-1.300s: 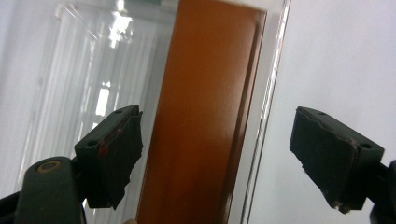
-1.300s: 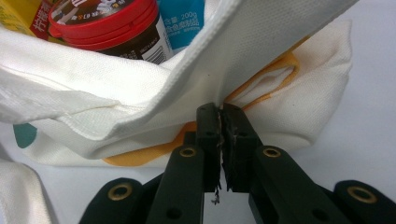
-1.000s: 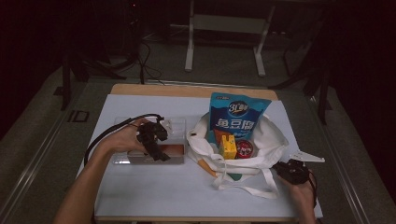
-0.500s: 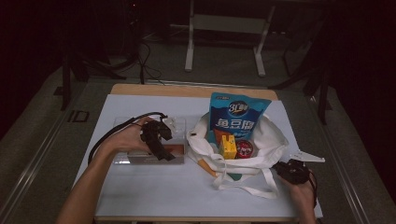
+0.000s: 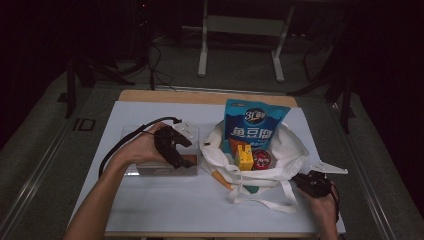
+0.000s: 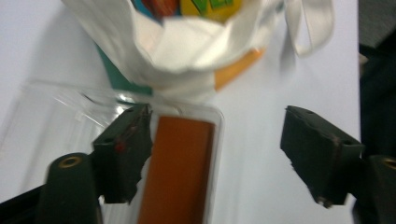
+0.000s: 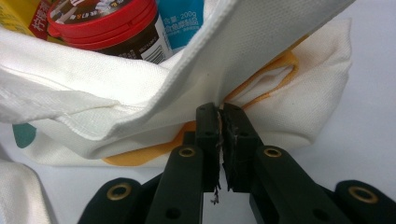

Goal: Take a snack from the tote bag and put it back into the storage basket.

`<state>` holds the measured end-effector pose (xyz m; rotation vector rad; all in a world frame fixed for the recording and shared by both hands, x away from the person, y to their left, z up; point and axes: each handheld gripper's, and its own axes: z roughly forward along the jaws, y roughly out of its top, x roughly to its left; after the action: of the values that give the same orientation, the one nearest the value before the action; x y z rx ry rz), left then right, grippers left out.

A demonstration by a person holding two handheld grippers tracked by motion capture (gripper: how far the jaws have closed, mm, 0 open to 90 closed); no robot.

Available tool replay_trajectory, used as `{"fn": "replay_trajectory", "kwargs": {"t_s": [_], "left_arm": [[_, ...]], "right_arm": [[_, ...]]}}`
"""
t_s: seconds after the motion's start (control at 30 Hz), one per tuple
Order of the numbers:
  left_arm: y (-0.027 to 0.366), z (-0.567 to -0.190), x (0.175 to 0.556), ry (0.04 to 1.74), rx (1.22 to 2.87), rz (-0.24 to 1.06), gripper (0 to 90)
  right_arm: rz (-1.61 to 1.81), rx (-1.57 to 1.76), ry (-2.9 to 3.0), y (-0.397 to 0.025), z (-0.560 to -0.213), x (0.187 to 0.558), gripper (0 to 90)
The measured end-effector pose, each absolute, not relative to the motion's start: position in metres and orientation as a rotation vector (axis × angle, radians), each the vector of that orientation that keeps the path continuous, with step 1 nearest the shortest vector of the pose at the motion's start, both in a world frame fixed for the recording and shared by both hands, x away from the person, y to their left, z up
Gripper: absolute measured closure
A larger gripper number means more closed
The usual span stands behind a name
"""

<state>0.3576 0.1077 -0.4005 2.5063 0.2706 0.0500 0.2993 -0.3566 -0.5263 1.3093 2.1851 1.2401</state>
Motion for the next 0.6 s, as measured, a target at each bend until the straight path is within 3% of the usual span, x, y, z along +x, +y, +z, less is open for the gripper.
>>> {"fn": "replay_trajectory", "kwargs": {"t_s": [0.6], "left_arm": [[0.075, -0.396, 0.354, 0.286, 2.462, 0.111, 42.2]], "right_arm": [[1.242, 1.315, 2.178, -0.357, -0.527, 0.299, 84.5]]}}
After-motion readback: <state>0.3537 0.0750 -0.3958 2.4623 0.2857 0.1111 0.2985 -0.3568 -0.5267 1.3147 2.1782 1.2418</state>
